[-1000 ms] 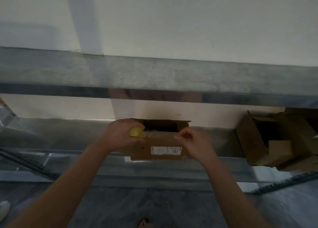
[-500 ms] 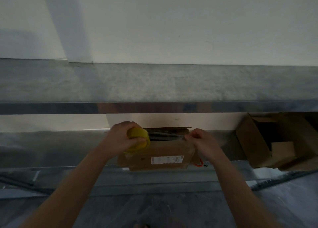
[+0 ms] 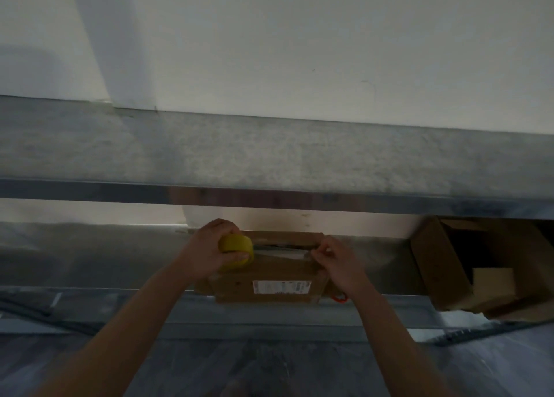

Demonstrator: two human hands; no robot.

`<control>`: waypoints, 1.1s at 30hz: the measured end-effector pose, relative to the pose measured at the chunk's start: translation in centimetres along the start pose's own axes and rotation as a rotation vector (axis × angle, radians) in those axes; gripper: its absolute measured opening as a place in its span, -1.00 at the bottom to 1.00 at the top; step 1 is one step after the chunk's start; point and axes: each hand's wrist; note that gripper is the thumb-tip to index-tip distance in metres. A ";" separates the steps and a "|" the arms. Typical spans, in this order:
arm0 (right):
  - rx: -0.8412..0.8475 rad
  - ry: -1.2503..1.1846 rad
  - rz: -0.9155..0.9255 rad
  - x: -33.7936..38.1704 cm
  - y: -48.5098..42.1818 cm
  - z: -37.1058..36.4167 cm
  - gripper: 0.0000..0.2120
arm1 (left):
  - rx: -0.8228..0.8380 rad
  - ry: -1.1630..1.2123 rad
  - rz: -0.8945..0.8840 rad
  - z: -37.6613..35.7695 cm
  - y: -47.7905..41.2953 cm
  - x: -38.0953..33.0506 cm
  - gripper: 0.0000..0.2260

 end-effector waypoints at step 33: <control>0.070 -0.210 -0.273 -6.1 -3.1 3.9 -0.89 | 0.113 -0.373 -0.150 -4.0 -4.9 -2.8 -0.66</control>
Point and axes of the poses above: each hand's wrist, its own y-axis away from the middle knuckle, its own z-axis out of the back of the hand, x = y × z, and after that the axes turned 2 degrees about z, right-handed
